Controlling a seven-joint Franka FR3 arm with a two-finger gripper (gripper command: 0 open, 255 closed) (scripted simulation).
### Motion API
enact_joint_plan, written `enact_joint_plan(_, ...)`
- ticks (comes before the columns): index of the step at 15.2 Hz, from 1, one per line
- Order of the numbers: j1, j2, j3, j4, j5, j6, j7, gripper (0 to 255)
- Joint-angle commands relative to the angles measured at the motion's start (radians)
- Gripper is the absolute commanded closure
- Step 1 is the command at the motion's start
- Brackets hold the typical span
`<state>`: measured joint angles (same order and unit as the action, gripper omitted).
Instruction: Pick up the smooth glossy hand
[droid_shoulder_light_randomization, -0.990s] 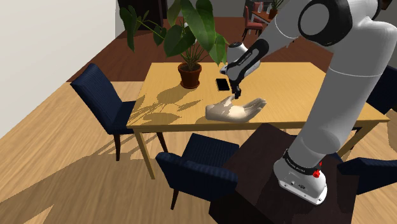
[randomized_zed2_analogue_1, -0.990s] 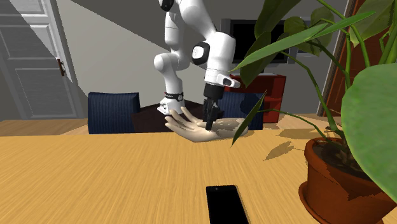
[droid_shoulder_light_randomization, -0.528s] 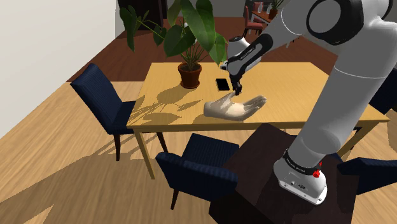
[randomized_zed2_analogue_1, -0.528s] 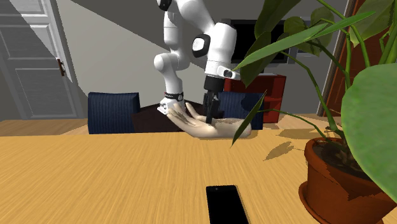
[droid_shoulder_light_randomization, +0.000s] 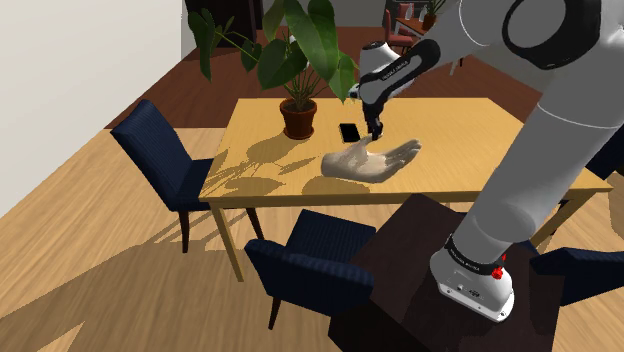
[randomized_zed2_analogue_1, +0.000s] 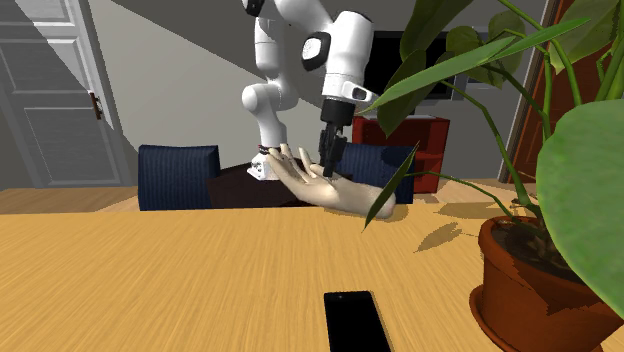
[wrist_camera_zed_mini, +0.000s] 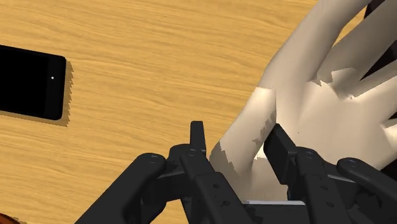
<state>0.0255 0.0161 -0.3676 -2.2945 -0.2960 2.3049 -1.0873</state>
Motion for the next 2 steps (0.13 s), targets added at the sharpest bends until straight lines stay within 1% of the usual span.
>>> enact_joint_plan(1,0.001,-0.011,0.001,0.004,-0.002,-0.013,0.000,255)
enact_joint_plan(2,0.001,-0.011,0.001,0.004,-0.002,-0.013,0.000,255)
